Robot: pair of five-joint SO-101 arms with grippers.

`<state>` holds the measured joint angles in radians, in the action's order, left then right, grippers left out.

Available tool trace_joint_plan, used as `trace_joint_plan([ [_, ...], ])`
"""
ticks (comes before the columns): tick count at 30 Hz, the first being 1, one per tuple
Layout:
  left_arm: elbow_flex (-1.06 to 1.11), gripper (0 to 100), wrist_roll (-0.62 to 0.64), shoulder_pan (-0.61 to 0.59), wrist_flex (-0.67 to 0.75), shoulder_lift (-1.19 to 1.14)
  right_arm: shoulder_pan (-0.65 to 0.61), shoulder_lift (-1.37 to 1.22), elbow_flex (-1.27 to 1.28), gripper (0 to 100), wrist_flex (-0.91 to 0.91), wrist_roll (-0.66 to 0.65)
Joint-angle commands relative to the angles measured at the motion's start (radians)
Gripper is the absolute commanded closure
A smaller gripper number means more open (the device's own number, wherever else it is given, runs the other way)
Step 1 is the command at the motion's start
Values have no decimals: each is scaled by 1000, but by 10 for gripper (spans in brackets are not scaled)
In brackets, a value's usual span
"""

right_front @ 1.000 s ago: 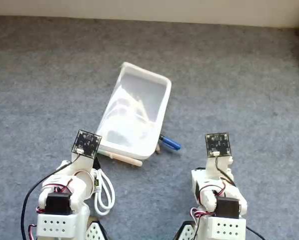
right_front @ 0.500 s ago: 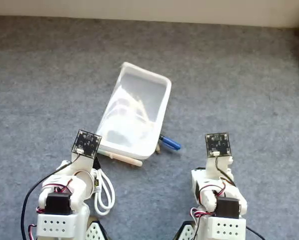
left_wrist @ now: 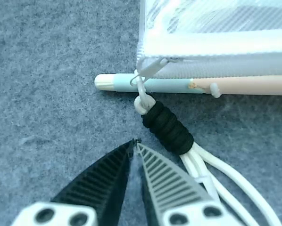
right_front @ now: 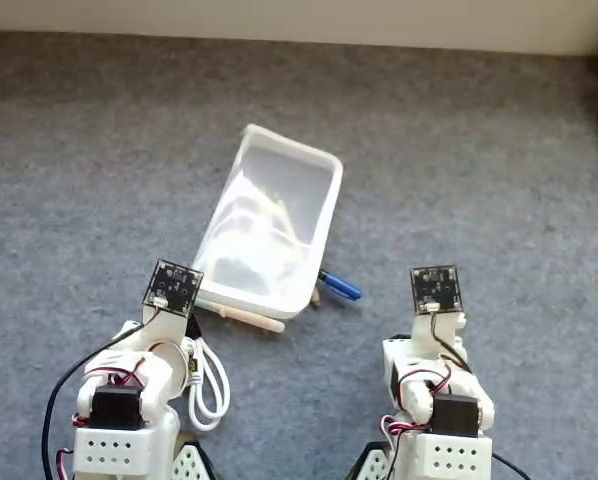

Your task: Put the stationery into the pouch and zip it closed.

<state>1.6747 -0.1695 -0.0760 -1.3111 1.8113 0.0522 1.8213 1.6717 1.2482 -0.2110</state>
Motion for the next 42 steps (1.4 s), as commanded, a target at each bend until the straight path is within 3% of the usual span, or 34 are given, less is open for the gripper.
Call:
trace_joint_plan([
  [1, 21, 993, -5, -4, -9, 7, 10, 16, 143, 992, 7, 0],
  [31, -8, 993, -9, -10, -11, 8, 5, 16, 143, 992, 7, 0],
  [42, -68, 993, -8, -351, -8, 10, 10, 16, 143, 992, 7, 0],
])
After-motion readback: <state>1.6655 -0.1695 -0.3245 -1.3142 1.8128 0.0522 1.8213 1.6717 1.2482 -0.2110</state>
